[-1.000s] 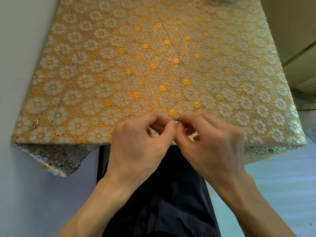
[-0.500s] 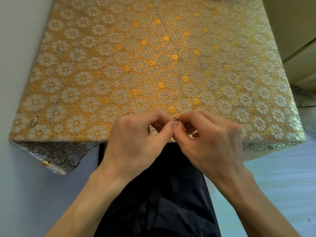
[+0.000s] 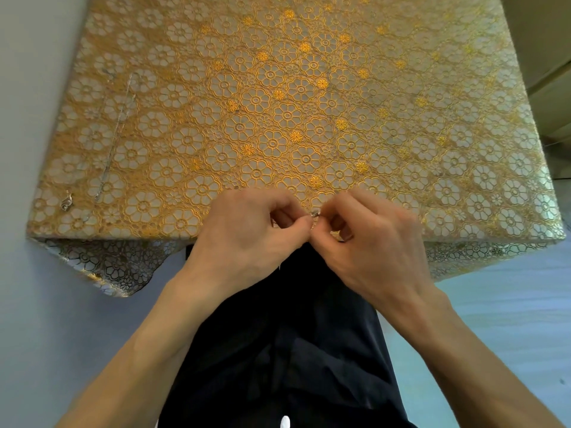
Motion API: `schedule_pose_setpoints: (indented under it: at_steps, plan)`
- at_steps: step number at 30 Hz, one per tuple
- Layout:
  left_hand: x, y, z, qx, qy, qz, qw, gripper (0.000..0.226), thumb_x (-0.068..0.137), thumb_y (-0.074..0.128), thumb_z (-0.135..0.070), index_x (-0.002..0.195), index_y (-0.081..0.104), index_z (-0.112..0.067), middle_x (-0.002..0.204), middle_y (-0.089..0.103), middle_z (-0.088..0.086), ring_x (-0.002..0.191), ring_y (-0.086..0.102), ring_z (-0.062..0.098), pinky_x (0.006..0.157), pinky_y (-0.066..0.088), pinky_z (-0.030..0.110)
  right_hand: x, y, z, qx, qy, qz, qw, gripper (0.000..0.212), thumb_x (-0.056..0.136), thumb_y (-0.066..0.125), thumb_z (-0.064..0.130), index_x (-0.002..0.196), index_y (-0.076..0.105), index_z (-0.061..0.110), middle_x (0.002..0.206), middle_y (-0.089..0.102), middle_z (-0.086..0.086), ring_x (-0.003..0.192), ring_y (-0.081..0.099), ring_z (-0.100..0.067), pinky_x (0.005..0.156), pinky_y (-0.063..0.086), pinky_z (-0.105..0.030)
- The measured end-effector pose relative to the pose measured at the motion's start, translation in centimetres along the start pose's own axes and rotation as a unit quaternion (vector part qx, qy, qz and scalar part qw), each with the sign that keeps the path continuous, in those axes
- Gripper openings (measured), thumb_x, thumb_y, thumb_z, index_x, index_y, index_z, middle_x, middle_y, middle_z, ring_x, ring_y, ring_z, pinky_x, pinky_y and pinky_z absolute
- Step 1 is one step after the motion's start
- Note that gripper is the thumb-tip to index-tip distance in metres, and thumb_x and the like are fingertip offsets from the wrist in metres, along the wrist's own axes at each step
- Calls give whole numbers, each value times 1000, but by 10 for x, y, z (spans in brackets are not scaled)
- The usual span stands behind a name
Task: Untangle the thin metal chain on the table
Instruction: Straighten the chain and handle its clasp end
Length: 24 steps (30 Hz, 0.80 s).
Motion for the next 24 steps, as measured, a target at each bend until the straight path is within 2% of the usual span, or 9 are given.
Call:
schedule_pose_setpoints:
  at_steps: [4, 7, 8, 11, 14, 16, 19, 22, 24]
  plan:
    - [-2, 9, 5, -105, -46, -3, 993, 14, 82, 75, -26, 69, 73, -25, 61, 69, -13, 58, 63, 3, 60, 45, 22, -7, 4, 4, -26, -36, -49, 998, 15, 86, 66, 14, 72, 67, 11, 68, 62, -1, 61, 59, -21, 58, 45, -31]
    - [-1, 7, 12, -135, -40, 30, 989, 11, 85, 75, -25, 74, 73, -24, 62, 68, -12, 58, 59, 6, 59, 43, 21, -7, -2, -1, 84, 43, 47, 994, 8, 88, 71, 22, 80, 71, 20, 74, 67, 9, 65, 63, -10, 59, 52, -28]
    - [0, 5, 14, -145, -38, 50, 987, 11, 86, 74, -27, 76, 73, -23, 62, 67, -12, 58, 57, 6, 59, 43, 21, -6, -4, -4, 170, 107, 92, 975, 5, 88, 72, 24, 83, 71, 23, 76, 69, 11, 68, 65, -9, 60, 53, -25]
    - [0, -3, 17, -196, -35, 114, 973, 13, 82, 68, -30, 77, 71, -18, 59, 62, -10, 55, 51, 5, 56, 39, 15, -4, -9, -10, 404, 266, 174, 858, 11, 89, 65, 30, 97, 72, 28, 94, 73, 5, 80, 69, -9, 69, 59, -28]
    - [-2, -6, 14, -244, -32, 173, 954, 12, 82, 65, -23, 75, 67, -13, 55, 58, -9, 52, 48, 3, 53, 37, 13, -4, -5, -15, 478, 272, 287, 784, 30, 94, 51, 29, 118, 69, 24, 107, 75, 2, 90, 69, -12, 75, 56, -29]
    - [-2, -6, 15, -257, -31, 191, 947, 10, 81, 64, -19, 72, 65, -15, 55, 57, -10, 52, 48, 3, 53, 37, 14, -4, -1, -14, 520, 280, 333, 735, 31, 95, 49, 27, 116, 69, 16, 94, 74, -3, 84, 67, -15, 73, 54, -26]
    - [-1, -8, 19, -278, -37, 207, 937, 10, 80, 65, -18, 70, 65, -18, 57, 54, -8, 54, 47, 4, 52, 35, 14, -4, 2, -14, 554, 312, 331, 697, 21, 90, 54, 23, 97, 71, 12, 76, 66, -1, 72, 61, -13, 67, 55, -24]
    - [-2, -10, 21, -291, -26, 231, 928, 10, 79, 68, -15, 70, 63, -16, 57, 54, -13, 52, 47, -1, 53, 34, 8, -2, 1, -15, 564, 297, 365, 679, 10, 86, 59, 17, 85, 68, 11, 70, 59, -3, 64, 56, -13, 64, 53, -24]
    - [-2, -10, 23, -302, -22, 242, 922, 10, 75, 72, -22, 69, 64, -20, 58, 55, -13, 54, 46, 0, 53, 34, 9, -2, 0, -16, 567, 284, 382, 673, 8, 87, 61, 15, 82, 67, 13, 68, 55, -8, 62, 54, -16, 63, 50, -23]
Point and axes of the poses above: each hand's wrist, its own x-axis towards the middle knuckle, its own y-axis out of the palm, z = x × y, the point moved 1 cm from there along x, towards the middle knuckle
